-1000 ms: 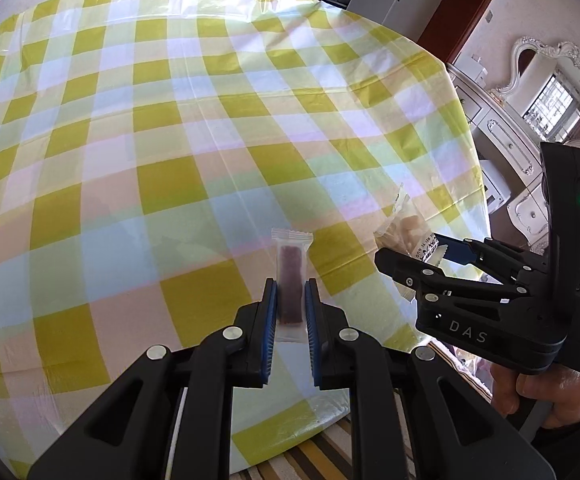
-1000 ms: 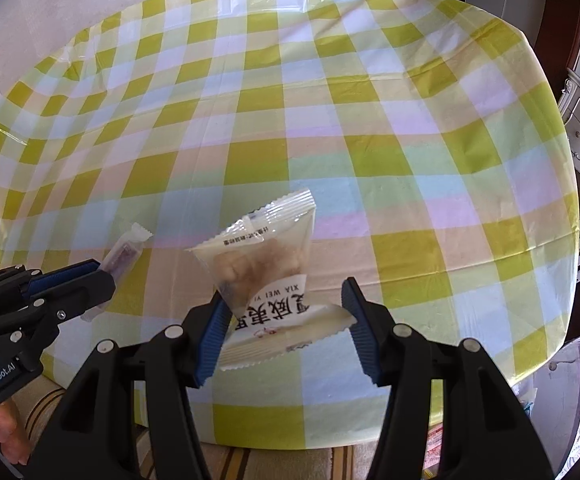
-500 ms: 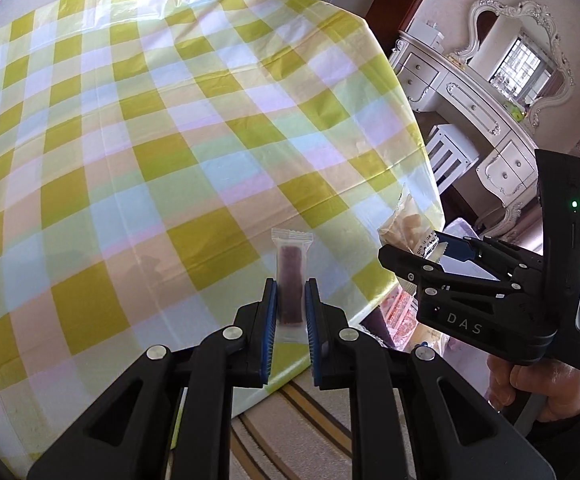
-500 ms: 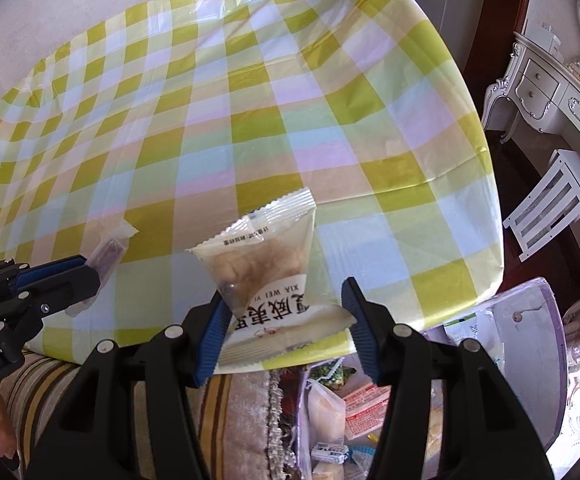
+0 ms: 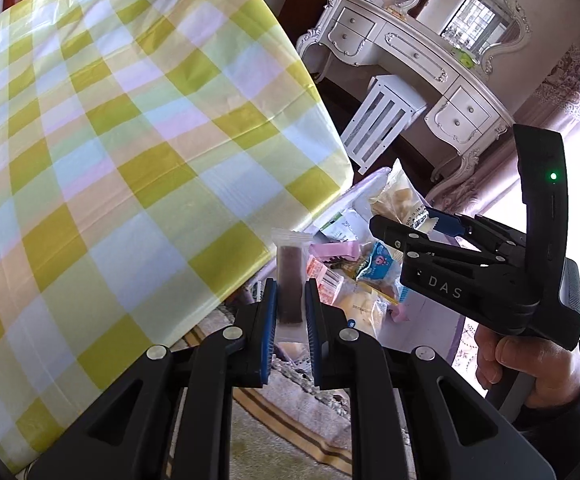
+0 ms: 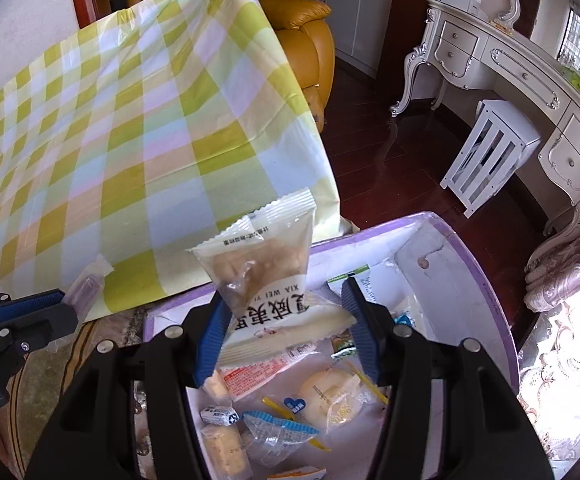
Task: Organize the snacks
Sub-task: 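Carry the clear packet and white wrapped snack over the white box and open both tools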
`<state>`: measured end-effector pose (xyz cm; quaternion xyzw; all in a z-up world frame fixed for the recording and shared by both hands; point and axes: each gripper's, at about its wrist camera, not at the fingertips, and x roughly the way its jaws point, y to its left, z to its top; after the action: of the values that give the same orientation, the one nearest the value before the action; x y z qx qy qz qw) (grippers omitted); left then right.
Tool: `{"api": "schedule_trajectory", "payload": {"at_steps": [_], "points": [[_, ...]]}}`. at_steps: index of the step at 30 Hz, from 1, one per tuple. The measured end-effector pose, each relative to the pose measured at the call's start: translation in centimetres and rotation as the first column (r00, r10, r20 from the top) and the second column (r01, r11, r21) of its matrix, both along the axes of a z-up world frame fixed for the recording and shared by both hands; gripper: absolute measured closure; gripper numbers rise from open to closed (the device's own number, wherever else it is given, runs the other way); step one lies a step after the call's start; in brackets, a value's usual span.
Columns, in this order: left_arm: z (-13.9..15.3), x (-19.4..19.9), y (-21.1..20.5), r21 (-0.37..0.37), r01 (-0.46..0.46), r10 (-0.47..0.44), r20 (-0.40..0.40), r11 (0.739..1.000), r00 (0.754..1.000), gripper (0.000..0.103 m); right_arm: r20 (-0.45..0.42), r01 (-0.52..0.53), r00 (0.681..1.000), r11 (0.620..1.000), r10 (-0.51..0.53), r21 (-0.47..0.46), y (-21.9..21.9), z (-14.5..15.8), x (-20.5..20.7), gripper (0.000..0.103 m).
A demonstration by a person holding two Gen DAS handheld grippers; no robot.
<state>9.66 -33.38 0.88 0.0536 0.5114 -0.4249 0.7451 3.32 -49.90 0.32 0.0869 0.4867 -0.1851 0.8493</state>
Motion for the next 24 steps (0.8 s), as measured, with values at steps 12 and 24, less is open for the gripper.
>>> {"api": "schedule_trajectory", "payload": {"at_steps": [12,24], "points": [[-1.1,-2.8,-4.3,0.029,0.070,-0.068,-0.078,0.997,0.995,0.089,-0.003,0.098,0.995,0.995,-0.098,-0.019,-3.1,0.1,-4.2,0.046],[-1.9,-3.2,-4.1,0.059,0.015,-0.006,-0.148,0.998,0.989,0.064,0.008,0.143,0.990,0.989,-0.143,-0.044,-3.7,1.0,-7.2,0.031]]}}
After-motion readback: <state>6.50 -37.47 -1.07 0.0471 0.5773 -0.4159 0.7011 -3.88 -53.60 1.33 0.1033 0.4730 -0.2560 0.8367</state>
